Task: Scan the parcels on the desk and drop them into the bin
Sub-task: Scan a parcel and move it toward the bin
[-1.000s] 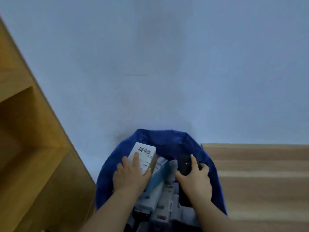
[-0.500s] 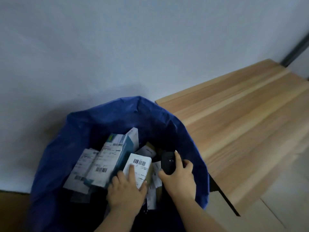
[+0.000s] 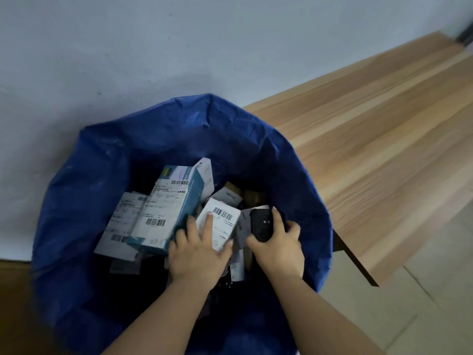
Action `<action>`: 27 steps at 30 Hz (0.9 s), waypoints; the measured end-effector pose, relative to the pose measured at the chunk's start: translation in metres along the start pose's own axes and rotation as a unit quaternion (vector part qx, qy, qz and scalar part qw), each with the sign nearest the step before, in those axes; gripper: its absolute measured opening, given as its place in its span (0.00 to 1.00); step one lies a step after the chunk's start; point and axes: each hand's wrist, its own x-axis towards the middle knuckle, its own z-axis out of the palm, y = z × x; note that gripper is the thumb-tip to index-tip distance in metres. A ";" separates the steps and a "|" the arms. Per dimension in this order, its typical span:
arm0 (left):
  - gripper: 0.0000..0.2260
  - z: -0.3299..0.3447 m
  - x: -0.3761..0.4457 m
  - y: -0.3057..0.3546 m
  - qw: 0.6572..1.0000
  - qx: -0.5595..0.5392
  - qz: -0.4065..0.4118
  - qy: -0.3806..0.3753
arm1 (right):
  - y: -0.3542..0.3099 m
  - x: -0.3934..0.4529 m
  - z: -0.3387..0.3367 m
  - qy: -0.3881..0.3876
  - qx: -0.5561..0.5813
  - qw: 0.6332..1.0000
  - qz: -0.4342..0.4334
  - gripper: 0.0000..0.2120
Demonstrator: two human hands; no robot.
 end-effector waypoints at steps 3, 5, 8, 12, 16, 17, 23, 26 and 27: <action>0.34 -0.022 -0.006 -0.008 1.000 0.013 0.009 0.022 | -0.001 -0.017 -0.022 0.028 0.020 0.999 -0.010 0.41; 0.32 -0.044 -0.010 -0.011 0.999 0.013 0.014 0.037 | -0.004 -0.028 -0.042 0.045 0.033 0.998 -0.018 0.41; 0.29 -0.084 -0.019 -0.007 0.997 0.007 0.018 0.071 | -0.015 -0.044 -0.078 0.057 0.055 0.996 -0.043 0.41; 0.27 -0.135 -0.037 0.009 0.991 -0.005 0.022 0.132 | -0.031 -0.057 -0.128 0.076 0.085 0.989 -0.099 0.41; 0.27 -0.177 -0.053 0.031 0.983 -0.014 0.008 0.183 | -0.042 -0.067 -0.185 0.093 0.102 0.979 -0.153 0.41; 0.28 -0.184 -0.057 0.036 0.981 -0.015 0.001 0.194 | -0.042 -0.068 -0.199 0.093 0.101 0.977 -0.165 0.41; 0.28 -0.210 -0.095 0.082 0.970 -0.020 -0.054 0.235 | -0.012 -0.070 -0.270 0.090 0.095 0.964 -0.233 0.41; 0.28 -0.215 -0.114 0.116 0.966 -0.020 -0.079 0.247 | 0.013 -0.069 -0.300 0.085 0.077 0.955 -0.272 0.40; 0.28 -0.217 -0.119 0.130 0.964 -0.019 -0.081 0.251 | 0.022 -0.067 -0.312 0.085 0.074 0.952 -0.283 0.40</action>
